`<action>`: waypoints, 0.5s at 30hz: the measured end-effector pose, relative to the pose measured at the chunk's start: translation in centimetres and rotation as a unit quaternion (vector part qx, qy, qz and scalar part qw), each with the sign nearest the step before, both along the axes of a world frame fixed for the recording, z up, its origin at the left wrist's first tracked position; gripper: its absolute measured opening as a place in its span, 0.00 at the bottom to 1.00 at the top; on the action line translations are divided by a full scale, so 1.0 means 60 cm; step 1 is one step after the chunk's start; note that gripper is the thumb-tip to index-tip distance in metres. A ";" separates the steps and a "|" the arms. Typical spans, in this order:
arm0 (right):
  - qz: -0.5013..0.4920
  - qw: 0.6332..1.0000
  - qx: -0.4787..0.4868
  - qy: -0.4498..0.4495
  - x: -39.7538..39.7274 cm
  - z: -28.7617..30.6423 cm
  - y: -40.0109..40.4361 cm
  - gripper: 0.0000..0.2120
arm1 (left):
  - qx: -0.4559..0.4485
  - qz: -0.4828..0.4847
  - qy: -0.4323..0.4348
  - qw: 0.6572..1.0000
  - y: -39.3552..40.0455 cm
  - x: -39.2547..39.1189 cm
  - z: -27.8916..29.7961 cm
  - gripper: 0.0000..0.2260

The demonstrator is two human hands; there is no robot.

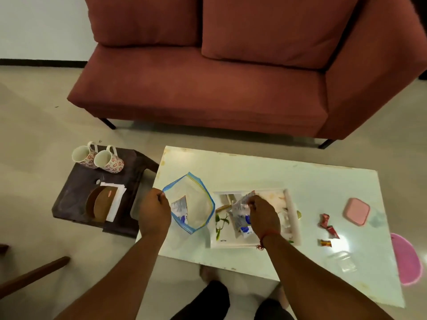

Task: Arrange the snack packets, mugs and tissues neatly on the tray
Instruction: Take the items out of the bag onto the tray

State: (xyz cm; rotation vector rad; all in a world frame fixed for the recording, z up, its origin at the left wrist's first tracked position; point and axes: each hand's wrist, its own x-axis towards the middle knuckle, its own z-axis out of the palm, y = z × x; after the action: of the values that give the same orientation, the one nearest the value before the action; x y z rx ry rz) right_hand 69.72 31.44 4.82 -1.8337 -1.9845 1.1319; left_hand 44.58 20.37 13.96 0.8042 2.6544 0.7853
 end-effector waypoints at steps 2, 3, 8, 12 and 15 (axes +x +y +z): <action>0.064 0.996 -0.013 -0.056 -0.023 -0.039 -0.010 0.13 | -0.009 -0.014 0.001 1.000 -0.014 -0.021 -0.019 0.09; 0.090 0.993 -0.027 -0.073 -0.033 -0.055 -0.011 0.14 | -0.010 -0.021 0.002 1.000 -0.019 -0.028 -0.027 0.09; 0.197 0.970 -0.100 -0.102 -0.049 -0.112 -0.005 0.18 | -0.012 -0.075 -0.002 0.997 -0.031 -0.035 -0.060 0.07; 0.206 0.968 -0.097 -0.107 -0.041 -0.116 0.007 0.23 | -0.017 -0.105 -0.015 0.994 -0.016 -0.018 -0.066 0.06; 0.096 0.993 -0.028 -0.069 -0.035 -0.076 0.013 0.20 | -0.033 -0.126 -0.020 0.991 0.003 0.005 -0.056 0.06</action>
State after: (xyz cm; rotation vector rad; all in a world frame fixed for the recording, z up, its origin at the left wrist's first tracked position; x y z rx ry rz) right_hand 67.65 32.22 0.26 -1.8261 -2.2702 1.1505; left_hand 44.85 20.56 10.62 1.0678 2.4651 0.6386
